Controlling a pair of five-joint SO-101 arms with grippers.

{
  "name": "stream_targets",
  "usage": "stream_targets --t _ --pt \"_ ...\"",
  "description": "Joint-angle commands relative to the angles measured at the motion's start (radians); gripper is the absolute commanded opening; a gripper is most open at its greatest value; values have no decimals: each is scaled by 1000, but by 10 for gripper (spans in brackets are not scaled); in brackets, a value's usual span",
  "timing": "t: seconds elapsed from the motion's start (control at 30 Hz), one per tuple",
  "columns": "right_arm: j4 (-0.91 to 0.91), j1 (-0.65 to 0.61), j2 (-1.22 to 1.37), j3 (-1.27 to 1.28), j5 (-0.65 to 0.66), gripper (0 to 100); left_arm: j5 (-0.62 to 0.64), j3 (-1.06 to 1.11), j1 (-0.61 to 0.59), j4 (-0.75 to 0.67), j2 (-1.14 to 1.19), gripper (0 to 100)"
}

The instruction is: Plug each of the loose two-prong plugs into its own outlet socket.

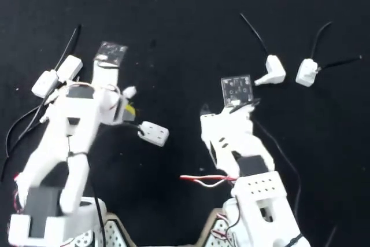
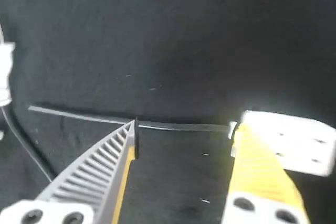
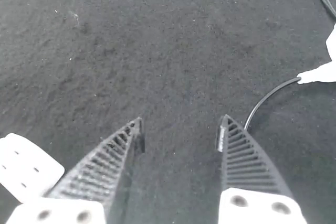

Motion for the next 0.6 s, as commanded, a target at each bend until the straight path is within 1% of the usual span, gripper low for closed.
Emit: stream_targets --t 0.0,0.03,0.1,0.17,0.23,0.43,0.5,0.57 --pt "-15 17 -22 -56 -9 219 11 -73 -56 -23 110 296" --pt "-21 14 -22 -42 -11 219 9 -82 -58 -15 146 296" --pt "-23 -32 -22 -30 -9 219 -11 -85 -53 -14 195 296" --pt "-23 -84 -22 -19 -8 219 -44 -64 -18 -12 201 296" --pt "-18 -120 -22 -16 -5 219 -44 -38 38 -12 201 296" --pt "-20 -124 -22 -12 -3 219 9 -44 245 21 201 295" --pt "-21 -124 -22 -10 -3 219 31 -71 275 35 201 295" --pt "-21 -124 -22 -10 -3 219 48 -107 277 55 201 295"
